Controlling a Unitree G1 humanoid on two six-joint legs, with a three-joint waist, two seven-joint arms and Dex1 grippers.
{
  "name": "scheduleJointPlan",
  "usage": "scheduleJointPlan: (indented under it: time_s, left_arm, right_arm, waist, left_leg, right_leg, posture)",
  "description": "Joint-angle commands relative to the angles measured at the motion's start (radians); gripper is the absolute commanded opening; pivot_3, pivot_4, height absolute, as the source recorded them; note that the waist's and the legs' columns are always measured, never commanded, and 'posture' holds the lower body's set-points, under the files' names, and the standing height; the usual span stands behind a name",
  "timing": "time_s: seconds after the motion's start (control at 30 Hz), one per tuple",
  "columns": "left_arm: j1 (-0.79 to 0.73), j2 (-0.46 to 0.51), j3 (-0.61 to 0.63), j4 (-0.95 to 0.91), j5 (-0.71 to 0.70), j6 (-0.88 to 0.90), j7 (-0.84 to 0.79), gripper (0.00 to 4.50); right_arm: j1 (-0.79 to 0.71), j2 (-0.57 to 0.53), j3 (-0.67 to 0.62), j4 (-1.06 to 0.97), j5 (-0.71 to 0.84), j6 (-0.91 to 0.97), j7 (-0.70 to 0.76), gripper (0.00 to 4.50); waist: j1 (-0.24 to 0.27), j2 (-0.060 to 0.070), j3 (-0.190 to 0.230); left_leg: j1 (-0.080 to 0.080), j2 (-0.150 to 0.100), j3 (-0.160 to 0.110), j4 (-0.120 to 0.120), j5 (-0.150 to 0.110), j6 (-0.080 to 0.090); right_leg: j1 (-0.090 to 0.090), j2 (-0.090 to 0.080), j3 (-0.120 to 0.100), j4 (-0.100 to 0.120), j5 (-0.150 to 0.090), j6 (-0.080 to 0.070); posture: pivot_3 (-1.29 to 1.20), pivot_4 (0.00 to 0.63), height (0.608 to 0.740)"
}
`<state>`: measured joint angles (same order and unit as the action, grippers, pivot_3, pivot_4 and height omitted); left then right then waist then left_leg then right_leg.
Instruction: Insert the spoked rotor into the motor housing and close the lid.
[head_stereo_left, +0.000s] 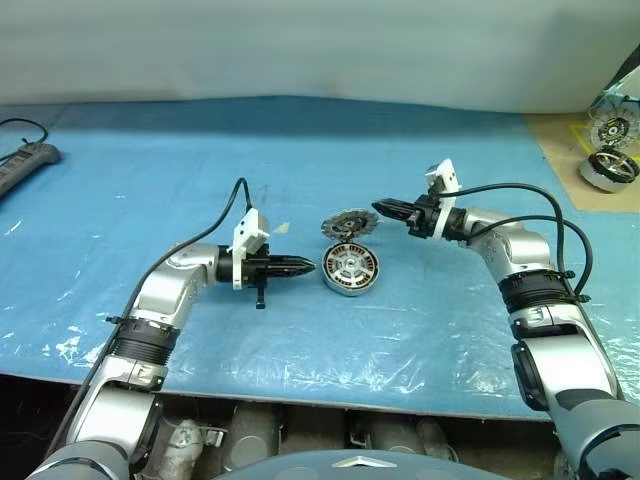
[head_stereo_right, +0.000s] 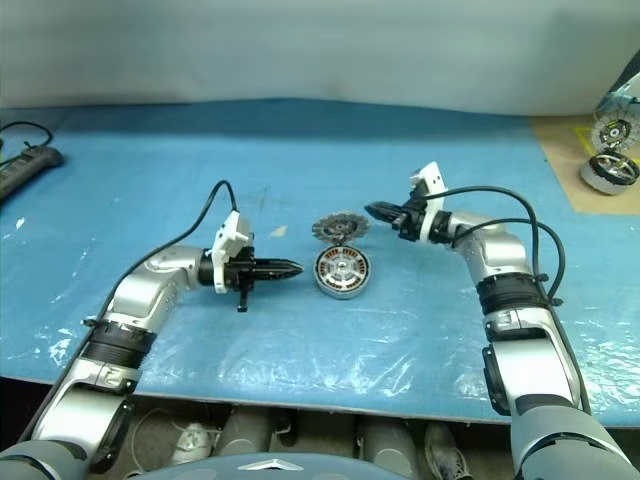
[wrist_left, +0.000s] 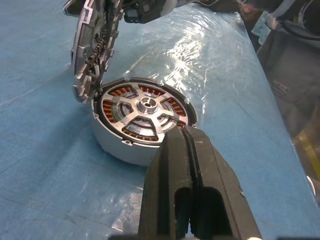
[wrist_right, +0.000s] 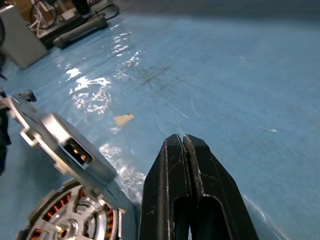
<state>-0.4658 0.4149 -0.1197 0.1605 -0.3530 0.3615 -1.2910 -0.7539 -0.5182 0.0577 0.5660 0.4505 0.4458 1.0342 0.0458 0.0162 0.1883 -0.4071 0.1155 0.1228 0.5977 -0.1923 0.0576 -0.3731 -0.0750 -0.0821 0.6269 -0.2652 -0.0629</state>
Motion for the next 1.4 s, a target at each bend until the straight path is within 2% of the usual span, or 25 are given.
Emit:
scheduleJointPlan:
  time_s: [0.03, 0.2, 0.47, 0.6, 0.77, 0.9, 1.0, 1.07, 1.2, 1.37, 1.4]
  left_arm:
    - [-0.001, 0.012, 0.002, -0.042, -0.023, 0.007, 0.005, 0.05]
    - [-0.011, 0.013, 0.0, -0.036, -0.025, 0.01, 0.001, 0.05]
    - [-0.021, 0.03, 0.011, -0.031, -0.054, 0.043, -0.008, 0.05]
    - [-0.021, 0.036, 0.005, -0.023, -0.045, 0.032, -0.008, 0.05]
    - [-0.014, 0.037, 0.002, -0.035, -0.045, 0.033, -0.005, 0.05]
    - [-0.004, 0.025, 0.009, -0.051, -0.054, 0.037, 0.017, 0.05]
    - [-0.006, 0.008, 0.029, -0.065, -0.086, 0.073, 0.048, 0.0]
    - [0.001, 0.004, 0.03, -0.082, -0.1, 0.091, 0.061, 0.0]
    - [0.027, 0.007, 0.02, -0.117, -0.113, 0.111, 0.075, 0.0]
    - [0.025, 0.016, 0.021, -0.144, -0.124, 0.14, 0.092, 0.0]
    - [0.021, 0.019, 0.023, -0.151, -0.127, 0.15, 0.098, 0.0]
  right_arm:
    - [-0.035, 0.016, 0.003, -0.11, 0.018, 0.063, 0.049, 0.0]
    - [0.0, 0.019, 0.078, -0.244, -0.024, 0.123, 0.088, 0.0]
    - [0.134, -0.067, 0.177, -0.459, -0.065, 0.184, 0.159, 0.0]
    - [0.211, -0.1, 0.226, -0.495, -0.135, 0.134, 0.148, 0.0]
    - [0.319, -0.124, 0.24, -0.545, -0.21, 0.049, 0.087, 0.0]
    - [0.37, -0.063, 0.107, -0.623, -0.136, 0.05, -0.03, 0.0]
    - [0.394, -0.031, 0.009, -0.7, -0.041, 0.104, -0.073, 0.61]
    - [0.412, -0.022, -0.027, -0.753, 0.011, 0.151, -0.093, 1.25]
    - [0.447, -0.01, -0.017, -0.819, 0.015, 0.15, -0.121, 2.7]
    - [0.439, 0.009, 0.015, -0.79, -0.026, 0.122, -0.14, 4.47]
    - [0.43, 0.011, 0.03, -0.77, -0.054, 0.119, -0.16, 4.47]
  waist:
    - [0.001, 0.0, 0.0]
    - [0.002, 0.0, 0.0]
    - [0.012, 0.0, 0.0]
    - [0.017, 0.0, 0.0]
    - [0.02, 0.0, -0.001]
    - [0.022, 0.0, -0.001]
    - [0.023, 0.0, -0.001]
    - [0.022, 0.0, -0.001]
    - [0.02, 0.0, -0.001]
    - [0.02, 0.0, 0.0]
    - [0.021, 0.0, 0.0]
  left_leg:
    - [0.0, 0.0, 0.0, 0.0, 0.0, 0.0]
    - [0.0, 0.0, 0.0, 0.0, 0.0, 0.0]
    - [-0.001, 0.0, 0.0, -0.001, 0.0, 0.0]
    - [0.002, 0.0, 0.0, -0.001, 0.0, 0.0]
    - [0.005, 0.0, 0.0, -0.002, 0.0, 0.0]
    - [0.007, 0.0, 0.0, -0.002, 0.0, -0.001]
    - [0.006, 0.0, 0.0, -0.002, 0.0, -0.001]
    - [0.005, 0.0, 0.0, -0.002, 0.0, -0.001]
    - [0.004, 0.0, 0.0, -0.004, 0.0, -0.001]
    - [0.004, 0.0, 0.001, -0.005, 0.0, -0.001]
    - [0.004, 0.0, 0.001, -0.005, 0.0, -0.001]
  right_leg:
    - [0.0, 0.0, 0.0, 0.001, 0.0, 0.0]
    - [-0.001, 0.0, 0.0, 0.001, 0.0, 0.0]
    - [0.0, 0.0, 0.0, -0.002, 0.0, 0.0]
    - [0.001, 0.0, 0.0, -0.001, 0.0, 0.0]
    - [0.004, 0.0, 0.0, -0.002, 0.0, 0.0]
    - [0.006, 0.0, 0.001, -0.003, 0.0, 0.0]
    - [0.005, 0.0, 0.001, -0.003, 0.0, 0.0]
    - [0.005, 0.0, 0.001, -0.003, 0.0, 0.0]
    - [0.003, 0.0, 0.001, -0.004, 0.0, 0.0]
    - [0.002, 0.0, 0.001, -0.004, 0.0, 0.0]
    - [0.003, 0.0, 0.001, -0.004, 0.0, 0.0]
  posture:
    - [0.0, 0.15, 0.74]
    - [0.0, 0.15, 0.74]
    - [0.0, 0.15, 0.74]
    - [0.0, 0.15, 0.74]
    - [0.0, 0.15, 0.74]
    - [0.0, 0.15, 0.74]
    - [0.0, 0.15, 0.74]
    - [0.0, 0.15, 0.74]
    - [0.0, 0.15, 0.74]
    - [0.0, 0.15, 0.74]
    - [0.0, 0.15, 0.74]
